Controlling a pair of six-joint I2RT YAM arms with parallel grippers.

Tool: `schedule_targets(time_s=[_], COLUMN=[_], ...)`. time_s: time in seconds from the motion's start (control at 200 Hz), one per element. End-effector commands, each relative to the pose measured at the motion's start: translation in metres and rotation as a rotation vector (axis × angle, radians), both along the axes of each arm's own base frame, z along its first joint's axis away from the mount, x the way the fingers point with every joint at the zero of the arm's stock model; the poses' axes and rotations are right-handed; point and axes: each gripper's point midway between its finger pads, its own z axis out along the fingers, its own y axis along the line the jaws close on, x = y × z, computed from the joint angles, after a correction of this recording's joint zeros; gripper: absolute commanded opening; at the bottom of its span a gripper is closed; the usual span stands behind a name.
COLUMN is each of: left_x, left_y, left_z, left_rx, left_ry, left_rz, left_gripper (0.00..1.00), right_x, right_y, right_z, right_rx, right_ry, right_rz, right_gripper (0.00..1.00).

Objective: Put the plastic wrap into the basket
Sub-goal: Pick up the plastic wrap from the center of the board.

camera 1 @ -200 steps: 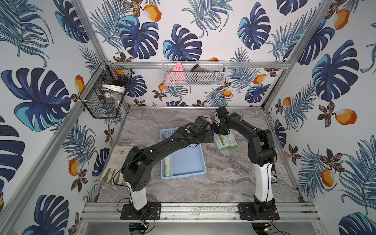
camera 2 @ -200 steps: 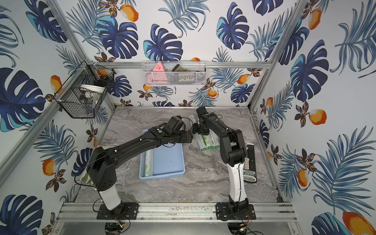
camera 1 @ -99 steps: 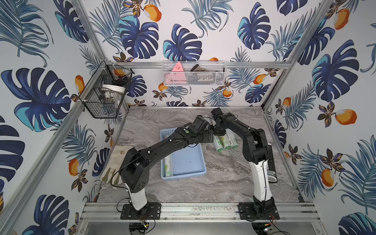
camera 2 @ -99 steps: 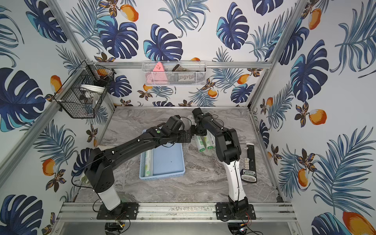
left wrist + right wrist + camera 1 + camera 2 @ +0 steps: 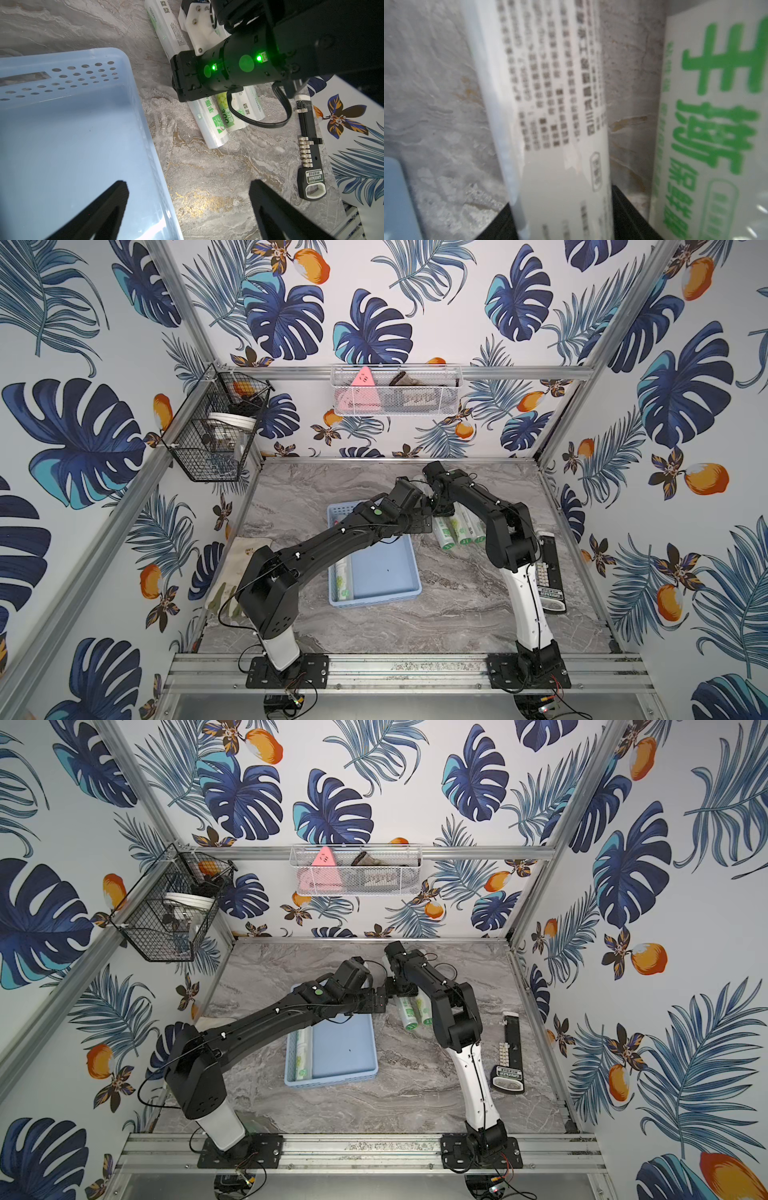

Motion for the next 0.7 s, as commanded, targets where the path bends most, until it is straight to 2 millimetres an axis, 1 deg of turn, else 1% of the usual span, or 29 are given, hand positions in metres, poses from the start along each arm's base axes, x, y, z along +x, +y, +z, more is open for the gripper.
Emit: schedule_targets(time_s=[0.0,0.065,0.15,0.205,0.27,0.345,0.37,0.4,0.485,0.52,0.591,0.696], left_x=[0.001,-0.001,-0.003,-0.005,-0.006,-0.009,-0.009,-0.010,-0.012,-0.013,-0.014,-0.017], left_y=[0.003,0.003,0.005,0.008,0.010,0.012,0.013,0.015,0.020,0.022,0.028,0.037], left_z=[0.004,0.004,0.004,0.004,0.005,0.005,0.006,0.007,0.011,0.012,0.017,0.022], left_rx=[-0.001,-0.001,0.002,0.005,0.007,0.009,0.008,0.010,0.012,0.013,0.013,0.012], left_ry=[-0.012,-0.009,-0.010,-0.009,-0.012,-0.013,-0.015,-0.017,-0.030,-0.036,-0.054,-0.082], left_rz=[0.010,0.007,0.008,0.013,0.014,0.016,0.018,0.020,0.034,0.039,0.055,0.084], left_gripper=[0.99,0.99,0.99,0.99,0.99,0.99,0.99,0.99,0.99,0.99,0.99,0.99], right_x=[-0.008,-0.006,-0.006,-0.006,-0.005,-0.005,-0.005,-0.005,-0.009,-0.012,-0.019,-0.034], right_y=[-0.002,-0.001,0.001,0.002,0.002,0.004,0.005,0.005,0.009,0.011,0.014,0.013], right_z=[-0.011,-0.010,-0.008,-0.006,0.000,0.013,0.019,0.026,0.049,0.059,0.078,0.104], right_rx=[-0.022,-0.017,-0.011,-0.007,0.000,0.015,0.021,0.029,0.065,0.084,0.124,0.183], right_ry=[0.044,0.043,0.042,0.041,0.032,0.014,0.005,-0.006,-0.040,-0.052,-0.078,-0.107], right_rz=[0.013,0.012,0.015,0.014,0.011,0.009,0.006,0.004,0.007,0.007,0.005,-0.022], right_gripper=[0.61,0.61,0.56,0.54,0.48,0.46,0.42,0.40,0.38,0.36,0.36,0.35])
